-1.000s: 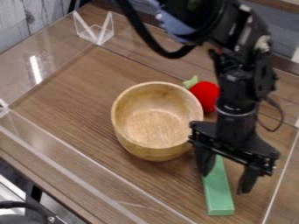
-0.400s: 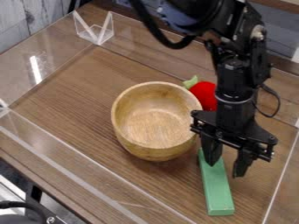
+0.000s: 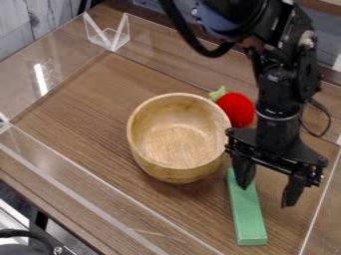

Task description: Remove the green block from the brown bowl and put it on the table

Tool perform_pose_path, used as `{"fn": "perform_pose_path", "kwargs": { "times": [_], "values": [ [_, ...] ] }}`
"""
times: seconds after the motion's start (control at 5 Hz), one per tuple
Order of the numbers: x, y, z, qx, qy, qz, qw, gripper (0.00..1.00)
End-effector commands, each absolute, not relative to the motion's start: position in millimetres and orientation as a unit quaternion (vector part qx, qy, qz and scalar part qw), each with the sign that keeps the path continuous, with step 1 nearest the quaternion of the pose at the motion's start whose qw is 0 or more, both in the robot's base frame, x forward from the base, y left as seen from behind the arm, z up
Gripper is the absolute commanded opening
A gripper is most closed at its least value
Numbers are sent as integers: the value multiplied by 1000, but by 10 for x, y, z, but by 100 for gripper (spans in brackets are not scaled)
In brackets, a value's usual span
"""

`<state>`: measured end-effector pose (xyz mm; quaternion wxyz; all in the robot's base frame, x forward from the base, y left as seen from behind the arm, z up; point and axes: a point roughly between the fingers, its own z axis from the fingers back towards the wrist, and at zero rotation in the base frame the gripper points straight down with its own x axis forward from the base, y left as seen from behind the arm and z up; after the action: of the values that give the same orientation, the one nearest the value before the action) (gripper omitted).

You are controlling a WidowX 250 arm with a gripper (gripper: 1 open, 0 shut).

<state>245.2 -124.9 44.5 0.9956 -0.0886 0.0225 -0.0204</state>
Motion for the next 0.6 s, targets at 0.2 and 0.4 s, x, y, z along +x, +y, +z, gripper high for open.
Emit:
{"fn": "perform_pose_path", "kwargs": {
  "times": [0.2, 0.4],
  "values": [
    [2468, -1345, 669, -93, -4, -7, 996, 100],
    [2418, -1420, 664, -92, -3, -10, 996, 100]
  ]
}}
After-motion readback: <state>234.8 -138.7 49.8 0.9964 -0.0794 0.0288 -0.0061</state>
